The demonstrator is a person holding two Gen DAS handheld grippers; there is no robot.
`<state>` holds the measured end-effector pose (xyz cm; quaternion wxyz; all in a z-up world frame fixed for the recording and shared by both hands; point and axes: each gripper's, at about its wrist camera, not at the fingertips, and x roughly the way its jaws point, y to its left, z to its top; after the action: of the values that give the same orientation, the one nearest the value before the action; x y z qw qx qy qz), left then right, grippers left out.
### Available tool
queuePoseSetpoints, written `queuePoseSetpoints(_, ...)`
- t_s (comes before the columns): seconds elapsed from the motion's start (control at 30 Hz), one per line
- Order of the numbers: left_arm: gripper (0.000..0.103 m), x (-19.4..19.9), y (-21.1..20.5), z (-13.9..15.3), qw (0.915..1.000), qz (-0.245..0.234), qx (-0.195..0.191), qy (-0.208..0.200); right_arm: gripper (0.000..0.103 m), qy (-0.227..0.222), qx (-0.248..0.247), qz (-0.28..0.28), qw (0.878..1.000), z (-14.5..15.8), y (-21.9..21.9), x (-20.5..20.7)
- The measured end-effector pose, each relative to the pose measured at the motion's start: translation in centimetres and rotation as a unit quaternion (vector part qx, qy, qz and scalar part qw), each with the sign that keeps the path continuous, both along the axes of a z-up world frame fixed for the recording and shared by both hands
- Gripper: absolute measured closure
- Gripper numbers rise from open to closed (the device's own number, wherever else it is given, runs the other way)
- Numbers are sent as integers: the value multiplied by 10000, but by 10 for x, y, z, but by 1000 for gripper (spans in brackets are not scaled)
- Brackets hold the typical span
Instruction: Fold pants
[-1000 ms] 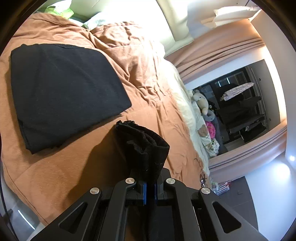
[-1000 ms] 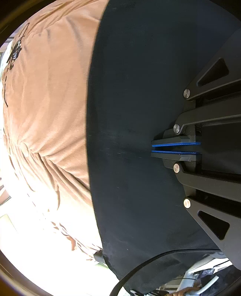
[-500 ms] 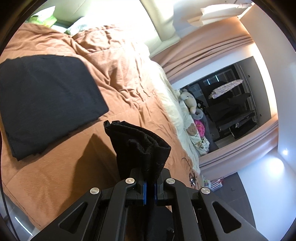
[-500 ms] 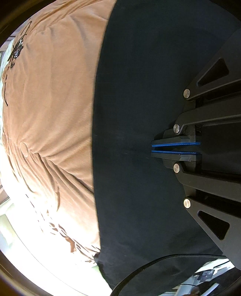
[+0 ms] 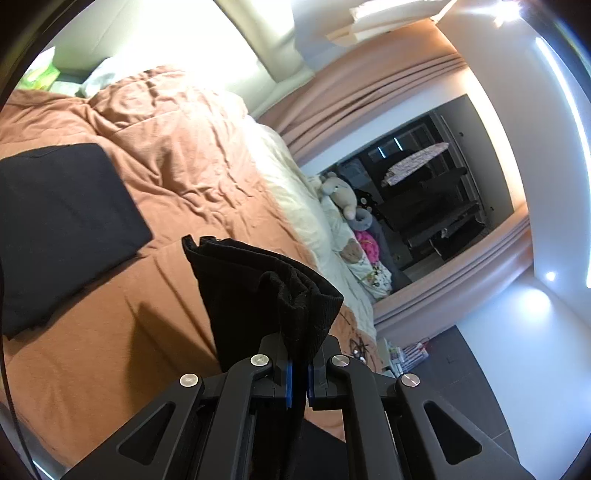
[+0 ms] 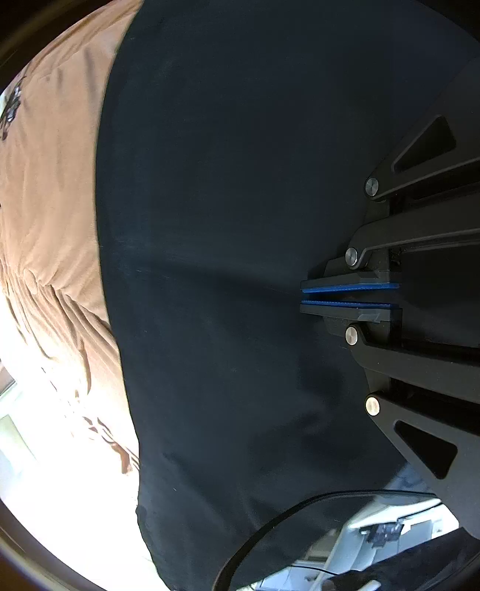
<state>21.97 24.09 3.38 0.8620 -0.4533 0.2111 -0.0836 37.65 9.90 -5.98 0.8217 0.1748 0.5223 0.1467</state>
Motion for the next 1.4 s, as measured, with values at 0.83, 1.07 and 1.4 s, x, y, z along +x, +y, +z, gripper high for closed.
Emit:
queuePoseSetpoints(0.83, 99, 48, -150, 134, 9838, -1400, 681, -884, 101, -869, 645, -622, 9922, 47, -78, -93)
queuePoseSetpoints(1.07, 98, 52, -208, 170, 9717, -1868, 878, -1145, 38, -1429, 856, -1195, 9788, 74, -131, -129)
queuePoseSetpoints(1.4, 98, 55, -291, 202, 9561, -2403, 1050, -1303, 38, -1910, 1133, -1766, 9589, 84, -195, -183)
